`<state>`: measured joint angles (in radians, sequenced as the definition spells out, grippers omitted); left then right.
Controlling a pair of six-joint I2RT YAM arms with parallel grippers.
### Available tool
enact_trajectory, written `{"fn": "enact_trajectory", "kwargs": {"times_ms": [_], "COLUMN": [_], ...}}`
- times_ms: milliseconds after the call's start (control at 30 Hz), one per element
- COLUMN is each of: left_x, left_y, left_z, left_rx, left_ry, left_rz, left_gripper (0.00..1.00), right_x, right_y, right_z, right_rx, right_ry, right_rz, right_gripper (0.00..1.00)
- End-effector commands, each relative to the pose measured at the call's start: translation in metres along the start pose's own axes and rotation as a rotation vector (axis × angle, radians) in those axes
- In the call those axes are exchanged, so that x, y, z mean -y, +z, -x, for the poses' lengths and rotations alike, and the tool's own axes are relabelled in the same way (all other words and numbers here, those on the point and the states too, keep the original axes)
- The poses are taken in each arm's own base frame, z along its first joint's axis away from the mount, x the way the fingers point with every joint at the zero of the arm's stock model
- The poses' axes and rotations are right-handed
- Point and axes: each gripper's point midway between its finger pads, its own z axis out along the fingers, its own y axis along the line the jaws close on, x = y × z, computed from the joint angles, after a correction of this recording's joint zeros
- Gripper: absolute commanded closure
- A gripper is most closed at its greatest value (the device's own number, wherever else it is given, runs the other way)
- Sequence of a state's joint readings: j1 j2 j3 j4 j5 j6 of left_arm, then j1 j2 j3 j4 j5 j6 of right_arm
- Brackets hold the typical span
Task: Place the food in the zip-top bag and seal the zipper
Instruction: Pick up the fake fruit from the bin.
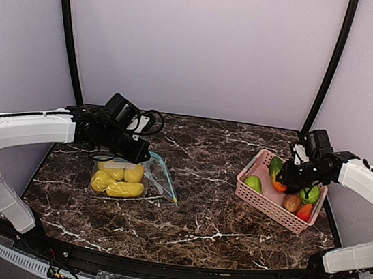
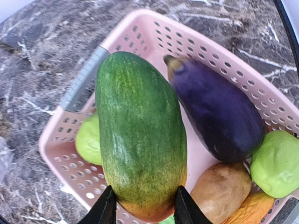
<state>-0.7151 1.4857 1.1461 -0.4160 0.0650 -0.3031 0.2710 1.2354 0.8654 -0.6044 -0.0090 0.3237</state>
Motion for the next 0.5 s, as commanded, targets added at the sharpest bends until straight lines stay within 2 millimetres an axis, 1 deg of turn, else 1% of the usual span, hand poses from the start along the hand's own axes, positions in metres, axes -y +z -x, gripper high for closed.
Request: {"fn": "enact_trajectory", "kwargs": {"times_ms": [0, 100, 167, 233, 333, 467], "left_x": [0.013, 0.019, 0.023, 0.025, 0.027, 0.029], "left_y": [-0.001, 0.002, 0.005, 0.007, 0.010, 0.015], "left_z": [0.004, 0.002, 0.002, 0.002, -0.001, -0.006], "left_rx": [-0.014, -0.015, -0.015, -0.020, -0.031, -0.054], "left_ry": [-0.059, -0.088, -0.099, -0.107, -0.112, -0.109], "left_rz": [-0.072, -0.115, -0.136, -0.149, -0.162, -0.180], "left_gripper": [0.99, 0.99, 0.99, 0.99, 0.99, 0.99], "right_x": [-0.045, -0.092, -0.125, -0.157, -0.204, -0.257], "right_y": [-0.045, -0.071, -0.086, -0.098, -0.111, -0.121], "right_z": [0.030, 0.036, 0.036, 0.032, 0.024, 0.009], "right_rx": [0.128, 0.200, 0.243, 0.273, 0.316, 0.350], "right_ry": [-0.031, -0.078, -0.113, -0.160, -0.242, -0.337], "right_rz": [0.220, 0.400, 0.508, 0.601, 0.730, 0.883], "right_gripper": [0.70, 0.71, 0.71, 0.71, 0.71, 0.71]}}
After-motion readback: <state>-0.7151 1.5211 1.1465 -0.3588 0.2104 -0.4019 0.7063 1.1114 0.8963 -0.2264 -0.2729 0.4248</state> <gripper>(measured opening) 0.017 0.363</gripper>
